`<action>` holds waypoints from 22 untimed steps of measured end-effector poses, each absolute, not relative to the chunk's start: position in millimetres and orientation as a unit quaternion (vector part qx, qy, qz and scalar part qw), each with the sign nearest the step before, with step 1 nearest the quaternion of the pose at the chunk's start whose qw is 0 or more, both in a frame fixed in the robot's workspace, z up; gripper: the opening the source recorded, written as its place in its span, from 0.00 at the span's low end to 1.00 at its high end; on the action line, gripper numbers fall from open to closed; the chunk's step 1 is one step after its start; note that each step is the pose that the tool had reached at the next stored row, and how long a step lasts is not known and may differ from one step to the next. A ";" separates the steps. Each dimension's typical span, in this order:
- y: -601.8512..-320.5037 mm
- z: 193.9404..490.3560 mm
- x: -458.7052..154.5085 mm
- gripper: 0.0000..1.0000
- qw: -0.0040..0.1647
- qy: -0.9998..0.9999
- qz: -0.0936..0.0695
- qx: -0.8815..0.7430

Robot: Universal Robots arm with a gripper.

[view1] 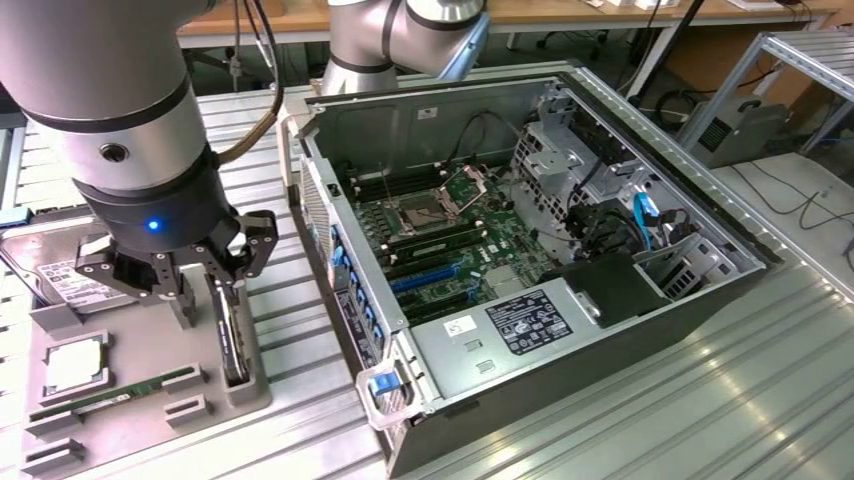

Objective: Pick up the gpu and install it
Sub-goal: 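Pick up the gpu and move the gpu toward the slot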

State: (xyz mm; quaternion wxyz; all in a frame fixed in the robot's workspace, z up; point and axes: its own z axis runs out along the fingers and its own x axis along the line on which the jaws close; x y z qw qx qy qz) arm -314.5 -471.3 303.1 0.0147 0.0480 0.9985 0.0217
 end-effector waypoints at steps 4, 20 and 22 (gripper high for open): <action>-471.3 301.9 -310.7 0.42 0.015 0.998 0.022 0.048; -460.1 273.2 -310.4 0.42 0.015 0.998 0.022 0.048; -458.8 268.8 -310.3 0.42 0.015 0.999 0.022 0.048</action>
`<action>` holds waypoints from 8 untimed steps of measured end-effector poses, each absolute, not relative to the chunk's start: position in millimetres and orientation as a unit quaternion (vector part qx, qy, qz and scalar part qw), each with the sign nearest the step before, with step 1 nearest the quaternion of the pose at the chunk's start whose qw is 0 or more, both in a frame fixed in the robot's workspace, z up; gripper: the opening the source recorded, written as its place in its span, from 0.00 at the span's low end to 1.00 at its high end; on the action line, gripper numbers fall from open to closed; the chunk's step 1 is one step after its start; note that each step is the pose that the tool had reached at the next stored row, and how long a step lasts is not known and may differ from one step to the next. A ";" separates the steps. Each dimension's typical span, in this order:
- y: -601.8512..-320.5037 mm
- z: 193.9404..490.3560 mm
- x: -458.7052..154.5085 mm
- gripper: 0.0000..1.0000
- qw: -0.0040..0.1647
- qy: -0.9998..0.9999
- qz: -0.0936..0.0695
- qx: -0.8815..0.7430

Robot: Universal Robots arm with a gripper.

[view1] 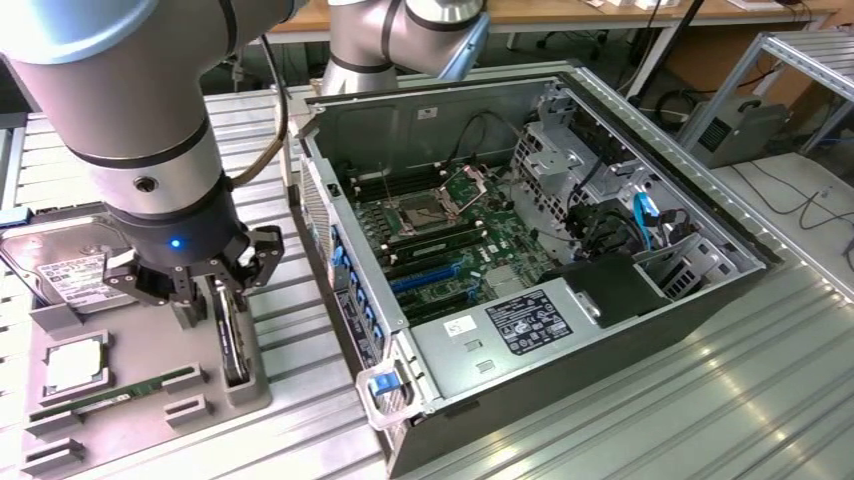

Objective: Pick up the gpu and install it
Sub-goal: 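Pick up the gpu and move the gpu toward the slot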

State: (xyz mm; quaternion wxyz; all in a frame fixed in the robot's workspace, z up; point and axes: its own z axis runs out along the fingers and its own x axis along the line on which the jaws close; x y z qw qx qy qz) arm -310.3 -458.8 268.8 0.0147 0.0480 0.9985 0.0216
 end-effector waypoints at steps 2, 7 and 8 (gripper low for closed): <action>-458.1 265.5 -310.4 0.42 0.015 0.999 0.022 0.048; -457.4 255.3 -310.3 0.42 0.015 0.998 0.022 0.048; -457.4 254.6 -310.4 0.42 0.015 0.998 0.022 0.048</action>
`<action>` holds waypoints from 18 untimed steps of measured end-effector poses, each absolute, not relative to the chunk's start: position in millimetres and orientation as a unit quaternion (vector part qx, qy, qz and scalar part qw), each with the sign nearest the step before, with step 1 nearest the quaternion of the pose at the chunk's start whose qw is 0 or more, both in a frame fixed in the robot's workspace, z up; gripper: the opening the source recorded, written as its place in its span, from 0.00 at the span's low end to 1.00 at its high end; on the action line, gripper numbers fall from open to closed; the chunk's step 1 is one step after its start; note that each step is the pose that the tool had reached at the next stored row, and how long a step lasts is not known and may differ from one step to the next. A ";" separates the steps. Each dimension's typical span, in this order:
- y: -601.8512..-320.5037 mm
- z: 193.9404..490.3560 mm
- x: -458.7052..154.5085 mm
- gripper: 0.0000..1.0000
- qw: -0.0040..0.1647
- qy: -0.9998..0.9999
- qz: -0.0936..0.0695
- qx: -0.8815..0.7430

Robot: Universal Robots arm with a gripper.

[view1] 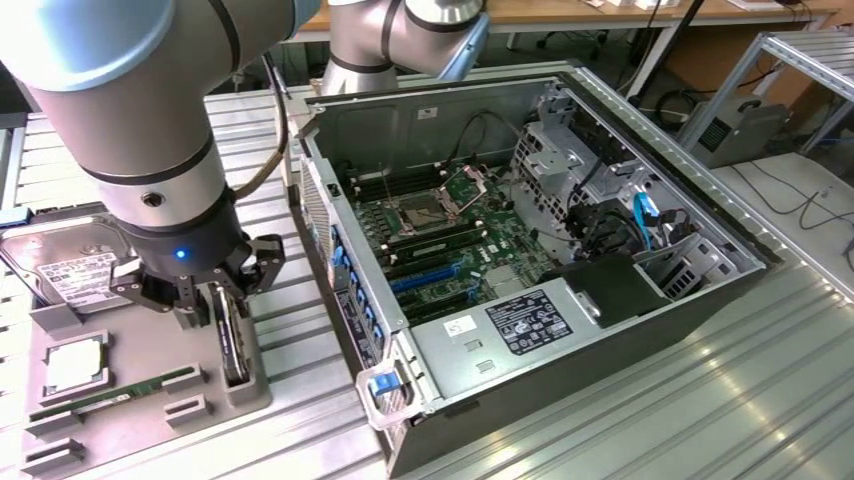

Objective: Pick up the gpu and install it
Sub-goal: 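Pick up the gpu and move the gpu toward the slot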

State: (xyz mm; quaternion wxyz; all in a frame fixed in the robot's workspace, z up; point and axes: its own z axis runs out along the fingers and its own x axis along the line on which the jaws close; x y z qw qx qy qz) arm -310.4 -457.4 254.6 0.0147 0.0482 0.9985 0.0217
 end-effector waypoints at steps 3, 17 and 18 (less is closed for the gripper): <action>-457.3 252.8 -310.3 0.42 0.015 0.998 0.022 0.048; -455.9 245.4 -311.8 0.42 0.015 0.998 0.022 0.048; -455.8 244.4 -311.8 0.42 0.015 0.998 0.022 0.049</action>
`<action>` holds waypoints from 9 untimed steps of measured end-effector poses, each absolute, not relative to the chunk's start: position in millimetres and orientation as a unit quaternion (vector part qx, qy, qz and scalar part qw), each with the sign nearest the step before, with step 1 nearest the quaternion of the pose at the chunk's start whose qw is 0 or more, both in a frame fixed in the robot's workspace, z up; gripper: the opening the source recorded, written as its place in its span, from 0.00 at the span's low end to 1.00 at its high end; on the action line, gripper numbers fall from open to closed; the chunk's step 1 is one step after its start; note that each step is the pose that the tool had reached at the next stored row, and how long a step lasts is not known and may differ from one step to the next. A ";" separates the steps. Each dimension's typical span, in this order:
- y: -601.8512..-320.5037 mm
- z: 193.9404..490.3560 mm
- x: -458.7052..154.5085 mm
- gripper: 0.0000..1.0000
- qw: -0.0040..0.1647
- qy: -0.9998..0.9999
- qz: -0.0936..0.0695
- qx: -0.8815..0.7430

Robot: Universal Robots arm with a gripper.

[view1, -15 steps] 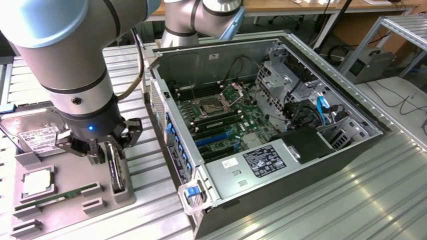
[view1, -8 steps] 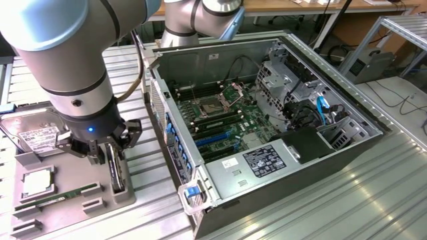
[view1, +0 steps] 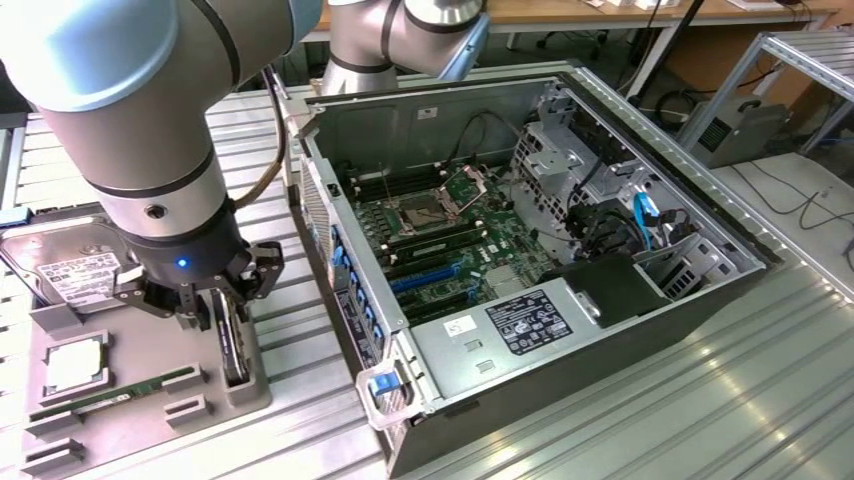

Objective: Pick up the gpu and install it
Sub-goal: 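Pick up the gpu and move the gpu toward the slot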

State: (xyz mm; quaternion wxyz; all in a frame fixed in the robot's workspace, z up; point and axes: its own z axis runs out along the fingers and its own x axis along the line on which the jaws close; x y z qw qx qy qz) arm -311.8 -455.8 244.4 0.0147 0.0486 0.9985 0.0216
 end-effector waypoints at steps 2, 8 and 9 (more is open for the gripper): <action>-455.6 243.0 -311.9 0.42 0.015 0.998 0.022 0.049; -455.5 242.3 -312.0 0.42 0.015 0.998 0.022 0.049; -455.5 242.2 -312.0 0.42 0.015 0.998 0.022 0.049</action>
